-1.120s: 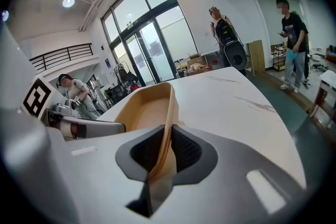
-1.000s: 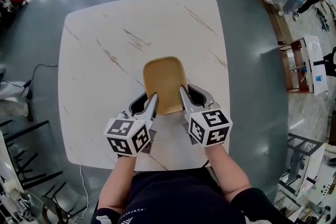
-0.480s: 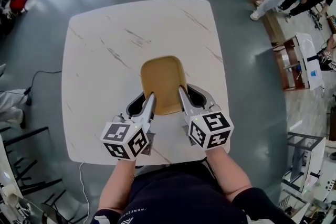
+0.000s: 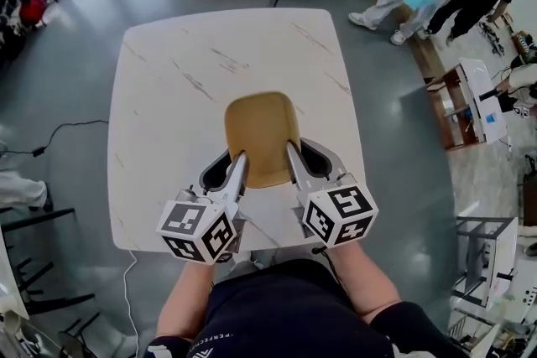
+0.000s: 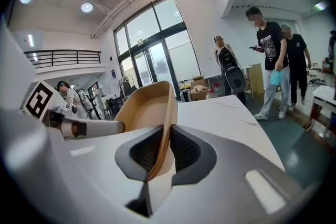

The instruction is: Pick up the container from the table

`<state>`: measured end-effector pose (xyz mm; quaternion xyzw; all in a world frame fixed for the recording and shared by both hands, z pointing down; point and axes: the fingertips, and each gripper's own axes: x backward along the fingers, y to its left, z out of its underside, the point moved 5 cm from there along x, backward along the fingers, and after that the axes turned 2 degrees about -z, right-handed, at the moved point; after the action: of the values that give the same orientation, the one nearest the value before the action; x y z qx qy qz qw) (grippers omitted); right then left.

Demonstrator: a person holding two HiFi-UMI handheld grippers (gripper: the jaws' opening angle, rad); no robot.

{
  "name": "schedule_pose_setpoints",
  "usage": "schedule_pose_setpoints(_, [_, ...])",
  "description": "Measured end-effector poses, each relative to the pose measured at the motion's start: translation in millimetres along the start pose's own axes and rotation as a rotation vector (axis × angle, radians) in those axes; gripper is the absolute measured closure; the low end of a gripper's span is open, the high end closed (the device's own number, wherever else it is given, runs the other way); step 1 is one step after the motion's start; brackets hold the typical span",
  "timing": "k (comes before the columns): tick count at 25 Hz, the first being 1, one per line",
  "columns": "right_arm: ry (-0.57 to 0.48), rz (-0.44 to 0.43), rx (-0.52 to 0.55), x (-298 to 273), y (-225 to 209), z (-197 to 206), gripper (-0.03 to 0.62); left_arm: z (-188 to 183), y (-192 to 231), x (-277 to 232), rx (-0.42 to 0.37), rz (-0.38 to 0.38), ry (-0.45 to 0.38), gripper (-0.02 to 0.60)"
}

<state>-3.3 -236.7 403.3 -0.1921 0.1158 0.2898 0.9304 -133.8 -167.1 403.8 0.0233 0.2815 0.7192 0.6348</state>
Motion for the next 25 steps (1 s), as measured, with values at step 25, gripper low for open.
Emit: schedule_pose_setpoints(25, [-0.166, -0.020, 0.052, 79, 101, -17, 0.563, -22, -35, 120, -0.150, 0.039, -0.168, 0.518])
